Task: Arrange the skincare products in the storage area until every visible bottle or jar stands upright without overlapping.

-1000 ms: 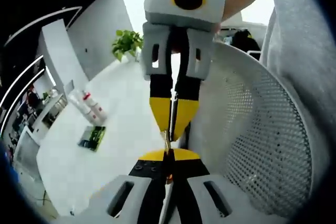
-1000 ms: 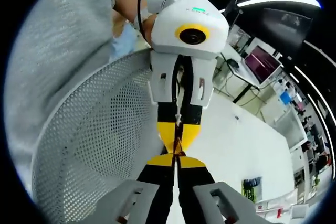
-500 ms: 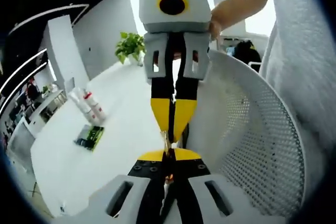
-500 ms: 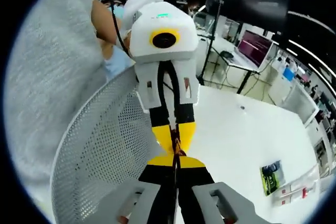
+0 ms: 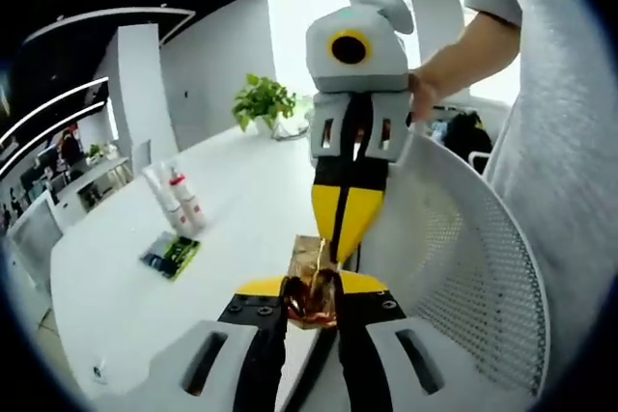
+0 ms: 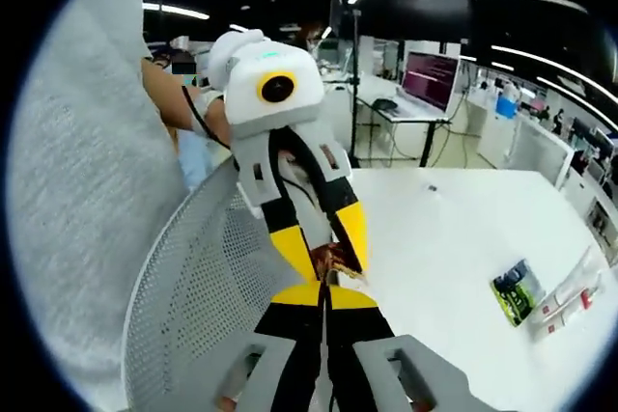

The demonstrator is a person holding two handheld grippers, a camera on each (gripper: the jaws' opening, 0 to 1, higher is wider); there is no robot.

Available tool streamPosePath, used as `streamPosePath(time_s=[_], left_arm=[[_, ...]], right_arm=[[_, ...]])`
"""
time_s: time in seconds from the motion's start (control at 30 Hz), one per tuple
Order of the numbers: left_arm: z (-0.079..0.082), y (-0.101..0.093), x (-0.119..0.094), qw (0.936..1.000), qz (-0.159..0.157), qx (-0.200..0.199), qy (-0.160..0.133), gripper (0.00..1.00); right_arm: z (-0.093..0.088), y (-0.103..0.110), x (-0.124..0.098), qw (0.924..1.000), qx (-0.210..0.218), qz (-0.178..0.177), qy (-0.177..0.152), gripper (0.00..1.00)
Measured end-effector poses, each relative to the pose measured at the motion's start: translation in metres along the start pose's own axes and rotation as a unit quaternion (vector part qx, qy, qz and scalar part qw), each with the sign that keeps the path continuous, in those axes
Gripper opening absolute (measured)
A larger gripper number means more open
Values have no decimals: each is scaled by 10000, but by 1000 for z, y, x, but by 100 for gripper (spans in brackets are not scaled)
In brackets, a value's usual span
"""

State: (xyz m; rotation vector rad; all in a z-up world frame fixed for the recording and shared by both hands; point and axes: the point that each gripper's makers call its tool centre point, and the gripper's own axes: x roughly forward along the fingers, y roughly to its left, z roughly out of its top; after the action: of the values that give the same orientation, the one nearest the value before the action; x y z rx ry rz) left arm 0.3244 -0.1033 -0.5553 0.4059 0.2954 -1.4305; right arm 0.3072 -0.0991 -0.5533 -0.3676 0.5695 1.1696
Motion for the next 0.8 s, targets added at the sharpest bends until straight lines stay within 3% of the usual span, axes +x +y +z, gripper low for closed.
streamPosePath(time_s=[0.1,0.27,0.37,0.43,0.57,0.6,0.7,0.8], left_arm=[[0,6,-2,9999,123,-51,0,18],[8,21,-9,9982,426,-310,-290,13],[10,30,-11,9960,627,-526,-370,21],[20,43,-16,9898,791,-963,-684,32],[36,57,-27,9660,612,-2142,-1315,43],[37,58,-30,9611,554,-2328,-1379,42],[49,52,-38,9381,-34,-2999,-1732,33],[56,48,-45,9319,-322,-3057,-1924,17]], right_arm=[[-2,-4,-3,9998,165,-49,-44,0],[0,-14,-13,9949,856,-196,-490,0],[6,-20,-20,9893,1183,-264,-817,0],[11,-28,-27,9836,1393,-391,-1073,0],[33,-34,-40,9683,1734,-310,-1773,0],[41,-36,-44,9611,1888,-284,-1994,0],[58,-33,-49,9475,2077,-28,-2429,0],[63,-30,-46,9452,2087,74,-2511,0]])
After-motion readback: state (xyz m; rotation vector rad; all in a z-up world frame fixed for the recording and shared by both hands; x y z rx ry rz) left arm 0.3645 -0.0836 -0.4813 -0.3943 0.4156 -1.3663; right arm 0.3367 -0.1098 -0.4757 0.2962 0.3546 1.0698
